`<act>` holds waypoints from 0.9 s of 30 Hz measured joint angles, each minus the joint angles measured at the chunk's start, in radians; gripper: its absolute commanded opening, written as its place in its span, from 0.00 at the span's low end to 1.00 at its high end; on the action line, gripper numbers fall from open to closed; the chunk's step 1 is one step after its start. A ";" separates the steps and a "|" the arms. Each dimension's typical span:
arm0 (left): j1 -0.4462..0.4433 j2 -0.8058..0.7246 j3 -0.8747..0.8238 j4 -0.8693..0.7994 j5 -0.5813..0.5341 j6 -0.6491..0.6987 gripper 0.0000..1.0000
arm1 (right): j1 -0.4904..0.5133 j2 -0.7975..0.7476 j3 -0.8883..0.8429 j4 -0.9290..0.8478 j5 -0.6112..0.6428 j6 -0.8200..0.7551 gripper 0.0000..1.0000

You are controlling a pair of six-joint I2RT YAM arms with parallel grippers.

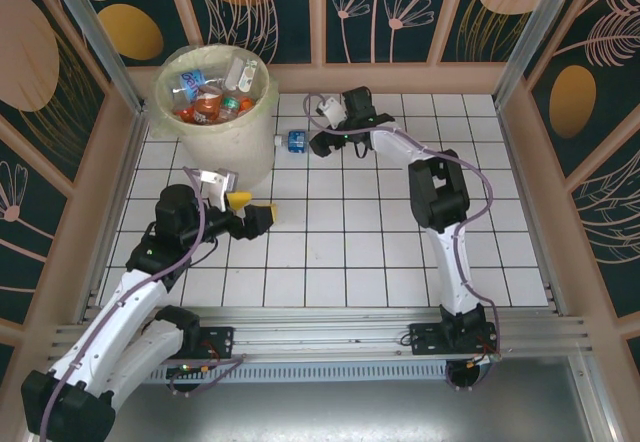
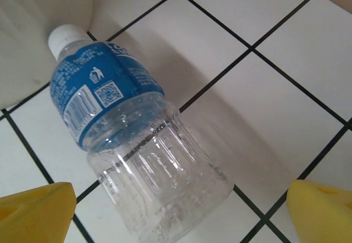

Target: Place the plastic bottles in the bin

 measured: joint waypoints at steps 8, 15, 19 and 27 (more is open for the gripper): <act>0.000 0.022 0.000 -0.005 -0.004 0.008 0.99 | 0.008 0.108 0.113 -0.042 -0.003 -0.032 0.99; 0.000 0.058 0.000 -0.006 -0.005 0.008 0.99 | 0.043 0.143 0.150 -0.059 0.024 -0.058 0.97; 0.000 0.059 0.000 -0.008 -0.005 0.008 0.99 | 0.059 0.144 0.146 -0.072 0.031 -0.065 0.92; 0.000 0.053 0.000 -0.010 -0.003 0.008 0.99 | 0.067 0.113 0.043 -0.060 0.030 -0.061 0.84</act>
